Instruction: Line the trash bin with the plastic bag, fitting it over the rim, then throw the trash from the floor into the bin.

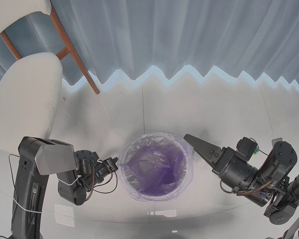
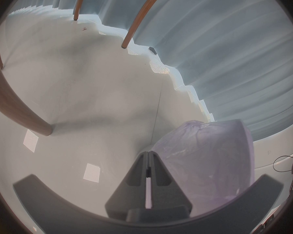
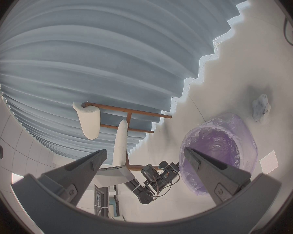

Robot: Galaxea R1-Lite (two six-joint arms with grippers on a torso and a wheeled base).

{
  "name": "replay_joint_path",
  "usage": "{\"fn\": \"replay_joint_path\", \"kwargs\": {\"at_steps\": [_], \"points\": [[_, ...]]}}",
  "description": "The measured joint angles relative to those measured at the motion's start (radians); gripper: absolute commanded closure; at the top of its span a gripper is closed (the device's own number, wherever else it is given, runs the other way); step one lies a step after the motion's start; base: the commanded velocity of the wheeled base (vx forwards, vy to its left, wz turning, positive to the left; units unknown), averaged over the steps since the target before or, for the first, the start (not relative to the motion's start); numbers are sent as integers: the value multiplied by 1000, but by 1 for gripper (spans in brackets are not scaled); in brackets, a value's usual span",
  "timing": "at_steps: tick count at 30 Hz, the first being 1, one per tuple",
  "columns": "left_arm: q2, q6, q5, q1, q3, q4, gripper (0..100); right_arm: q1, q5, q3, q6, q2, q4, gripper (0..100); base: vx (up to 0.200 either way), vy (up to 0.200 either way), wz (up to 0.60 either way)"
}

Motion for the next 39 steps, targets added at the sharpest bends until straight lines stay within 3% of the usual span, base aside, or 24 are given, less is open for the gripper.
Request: {"fn": "replay_joint_path", "kwargs": {"at_steps": [14,25,33,39], "points": [[62,34,8,7,-22,1,100,-1,0,0,-3,7,0,0,0,0,0],[85,97,51,6,-24,6,100,-3,0,1,-7,8,0,0,0,0,0],[84,157,134,-3,-34,65,100,-3,0,2,-7,9,0,0,0,0,0],[86,169,138,-7,-36,27,100,-3,0,3,-7,9,0,0,0,0,0]]}}
